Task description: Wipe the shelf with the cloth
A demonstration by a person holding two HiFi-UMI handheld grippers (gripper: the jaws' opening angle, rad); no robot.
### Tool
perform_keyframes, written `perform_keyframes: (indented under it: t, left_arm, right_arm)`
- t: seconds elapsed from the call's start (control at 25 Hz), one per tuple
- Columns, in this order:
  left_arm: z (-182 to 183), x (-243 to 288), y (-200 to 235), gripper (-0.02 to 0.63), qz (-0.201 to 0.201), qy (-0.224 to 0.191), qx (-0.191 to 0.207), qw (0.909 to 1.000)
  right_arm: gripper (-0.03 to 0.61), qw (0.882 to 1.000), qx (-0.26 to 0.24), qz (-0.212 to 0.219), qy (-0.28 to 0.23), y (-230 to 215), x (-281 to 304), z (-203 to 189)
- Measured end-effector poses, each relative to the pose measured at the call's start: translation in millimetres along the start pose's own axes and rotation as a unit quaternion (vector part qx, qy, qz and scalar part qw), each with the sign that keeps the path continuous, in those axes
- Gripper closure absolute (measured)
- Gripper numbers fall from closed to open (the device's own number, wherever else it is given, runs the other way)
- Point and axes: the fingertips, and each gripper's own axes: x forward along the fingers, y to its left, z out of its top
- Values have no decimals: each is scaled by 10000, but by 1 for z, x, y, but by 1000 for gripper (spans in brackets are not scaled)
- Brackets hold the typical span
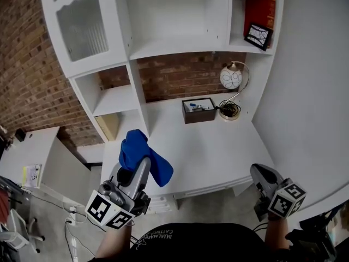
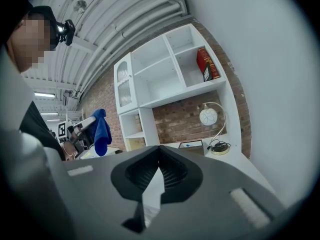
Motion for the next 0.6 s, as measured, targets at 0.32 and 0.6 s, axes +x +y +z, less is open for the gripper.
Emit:
perform_keyframes:
  t: [0.32,0.6]
  left_arm:
    - [-15,13,21,580,105,191,-30,9998]
    - [-15,32,46,580,412,144,221,9988]
  right_arm:
    - [571,9993,117,20,365,-11,31,-15]
    - [571,9998,24,206,-37,-41,73,26]
